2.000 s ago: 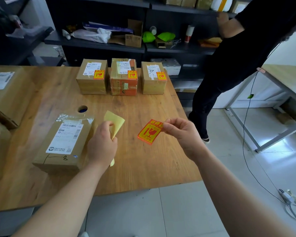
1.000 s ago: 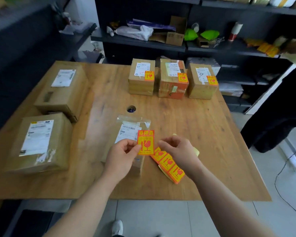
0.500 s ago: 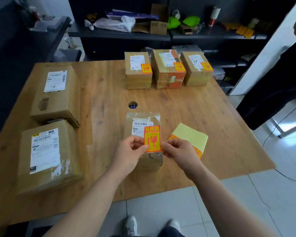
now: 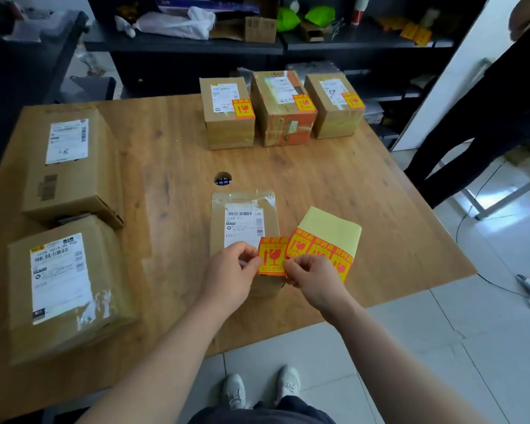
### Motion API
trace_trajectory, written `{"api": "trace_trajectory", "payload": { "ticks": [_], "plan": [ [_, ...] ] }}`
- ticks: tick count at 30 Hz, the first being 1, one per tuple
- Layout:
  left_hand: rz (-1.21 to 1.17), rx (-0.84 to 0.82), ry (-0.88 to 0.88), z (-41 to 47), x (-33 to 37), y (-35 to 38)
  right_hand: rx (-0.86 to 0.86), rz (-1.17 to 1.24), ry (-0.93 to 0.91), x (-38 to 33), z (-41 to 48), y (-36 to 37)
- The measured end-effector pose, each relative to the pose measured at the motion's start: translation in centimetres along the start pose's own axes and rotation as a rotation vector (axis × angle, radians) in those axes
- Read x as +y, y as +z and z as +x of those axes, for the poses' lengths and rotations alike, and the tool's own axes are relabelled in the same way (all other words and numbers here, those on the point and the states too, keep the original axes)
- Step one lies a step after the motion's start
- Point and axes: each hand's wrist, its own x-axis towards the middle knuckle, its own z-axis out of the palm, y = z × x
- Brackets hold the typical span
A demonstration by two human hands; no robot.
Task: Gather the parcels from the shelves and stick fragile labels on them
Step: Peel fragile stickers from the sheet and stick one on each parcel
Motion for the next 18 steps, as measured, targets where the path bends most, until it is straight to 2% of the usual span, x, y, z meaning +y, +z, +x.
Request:
{"api": "trace_trajectory", "payload": {
  "ticks": [7,18],
  "plan": [
    [0.109,-0.043,0.041,-0.2,-0.1,-0.1,-0.013,-0.059,0.013,0.0,0.1,0.1],
    [0.159,-0.064,0.065,0.1,-0.5,0.2,0.046,-0.165,-0.084,1.1,0.5,0.4]
  ]
}}
